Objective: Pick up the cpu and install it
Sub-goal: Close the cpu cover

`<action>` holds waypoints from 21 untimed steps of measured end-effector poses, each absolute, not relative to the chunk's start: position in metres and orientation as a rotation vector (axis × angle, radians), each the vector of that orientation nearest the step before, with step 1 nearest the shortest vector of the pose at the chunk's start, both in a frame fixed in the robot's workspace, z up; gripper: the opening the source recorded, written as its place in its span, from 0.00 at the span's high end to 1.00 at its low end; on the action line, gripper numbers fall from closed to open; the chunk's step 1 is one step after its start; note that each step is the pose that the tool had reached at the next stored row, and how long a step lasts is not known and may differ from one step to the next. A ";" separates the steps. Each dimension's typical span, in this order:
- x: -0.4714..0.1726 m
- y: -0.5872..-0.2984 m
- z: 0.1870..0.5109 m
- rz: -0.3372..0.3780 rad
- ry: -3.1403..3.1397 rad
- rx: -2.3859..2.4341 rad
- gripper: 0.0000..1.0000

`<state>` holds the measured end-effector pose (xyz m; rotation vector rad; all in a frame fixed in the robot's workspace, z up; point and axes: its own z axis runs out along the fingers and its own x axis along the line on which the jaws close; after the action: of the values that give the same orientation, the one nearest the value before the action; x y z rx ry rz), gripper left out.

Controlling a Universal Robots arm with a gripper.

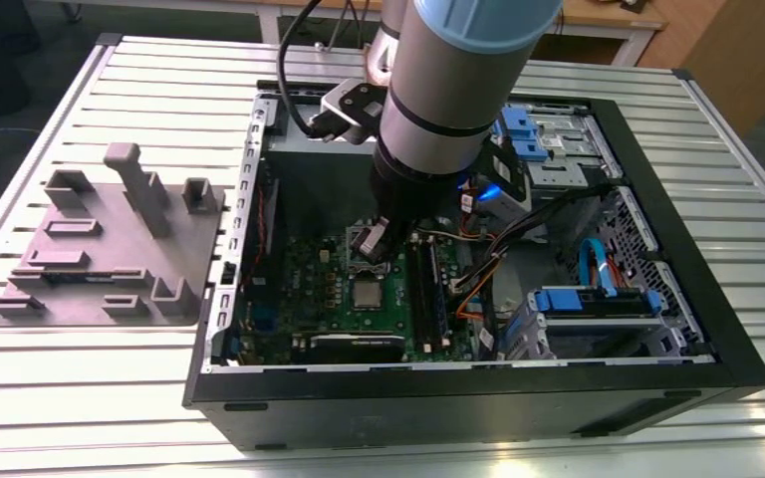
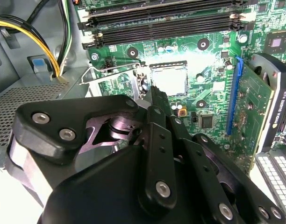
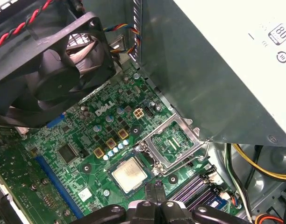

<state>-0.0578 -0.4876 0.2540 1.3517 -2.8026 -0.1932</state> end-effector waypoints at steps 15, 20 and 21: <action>-0.057 -0.488 0.252 -0.281 -2.792 1.411 0.90; -0.051 -0.488 0.250 -0.285 -2.768 1.453 0.90; -0.049 -0.488 0.249 -0.288 -2.769 1.454 0.90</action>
<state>-0.0491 -0.4875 0.2491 1.4541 -2.7686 -0.2884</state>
